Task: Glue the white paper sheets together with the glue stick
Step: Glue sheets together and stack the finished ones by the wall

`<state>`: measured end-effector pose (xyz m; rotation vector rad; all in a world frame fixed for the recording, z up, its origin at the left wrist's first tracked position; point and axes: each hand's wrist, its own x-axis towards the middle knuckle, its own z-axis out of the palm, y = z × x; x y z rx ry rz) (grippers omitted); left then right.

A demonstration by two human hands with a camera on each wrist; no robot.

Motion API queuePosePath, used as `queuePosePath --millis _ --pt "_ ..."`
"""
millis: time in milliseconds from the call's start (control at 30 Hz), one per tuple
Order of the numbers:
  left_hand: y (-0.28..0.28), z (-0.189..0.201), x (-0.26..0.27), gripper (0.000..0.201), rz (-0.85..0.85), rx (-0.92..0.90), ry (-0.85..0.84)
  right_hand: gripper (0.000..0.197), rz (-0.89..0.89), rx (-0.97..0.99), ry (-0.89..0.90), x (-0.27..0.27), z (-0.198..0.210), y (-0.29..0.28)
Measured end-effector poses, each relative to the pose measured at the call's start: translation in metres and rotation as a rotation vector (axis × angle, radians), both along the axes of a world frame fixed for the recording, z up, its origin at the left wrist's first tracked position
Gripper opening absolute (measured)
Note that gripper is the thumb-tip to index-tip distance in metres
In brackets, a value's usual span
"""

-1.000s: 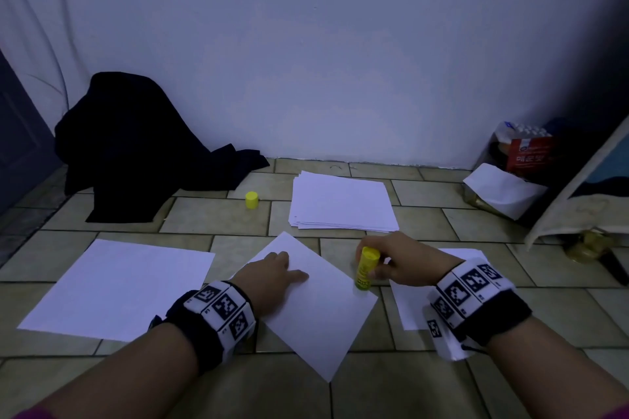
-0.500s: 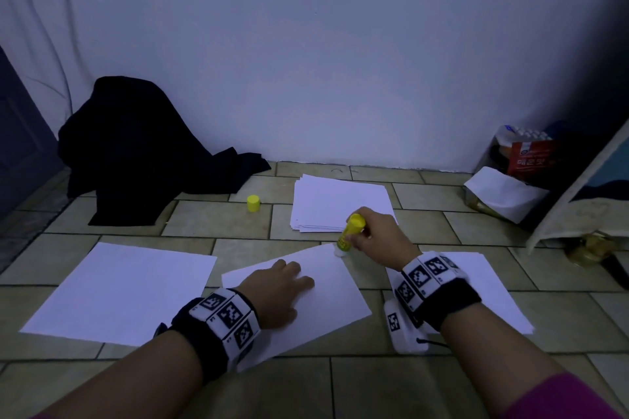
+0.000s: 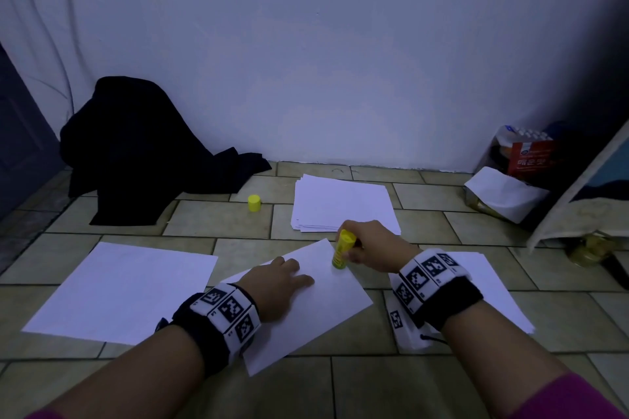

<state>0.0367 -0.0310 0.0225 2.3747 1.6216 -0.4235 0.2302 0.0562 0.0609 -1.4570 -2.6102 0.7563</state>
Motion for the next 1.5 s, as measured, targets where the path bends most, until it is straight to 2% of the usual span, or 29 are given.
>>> queuePosePath --millis 300,367,533,633,800,1100,1300,1500 --pt "-0.001 0.004 0.004 0.059 0.026 -0.017 0.031 0.024 0.102 -0.026 -0.141 0.038 0.012 -0.014" --pt "-0.001 0.005 0.004 0.062 0.066 -0.032 0.049 0.017 0.065 -0.005 -0.078 0.039 0.017 -0.012" --pt "-0.004 0.003 0.004 0.073 0.072 0.007 0.028 0.013 -0.104 0.079 0.224 0.027 0.031 -0.003" --pt "-0.007 0.0 0.003 0.072 0.078 -0.029 -0.016 0.014 -0.135 0.122 0.246 0.013 0.028 0.004" --pt "-0.005 0.003 0.0 0.052 0.116 -0.004 0.056 0.015 -0.149 0.117 0.255 -0.011 0.018 0.008" --pt "-0.007 -0.006 -0.007 0.059 0.166 -0.035 -0.007 0.028 -0.142 0.031 0.279 -0.065 -0.007 0.011" --pt "-0.003 -0.006 -0.012 0.062 0.155 -0.021 0.003 0.032 -0.066 0.033 0.207 -0.088 -0.016 0.009" --pt "0.003 -0.004 -0.019 0.053 0.166 -0.006 -0.011 0.03 0.006 0.038 0.059 -0.063 -0.006 0.007"
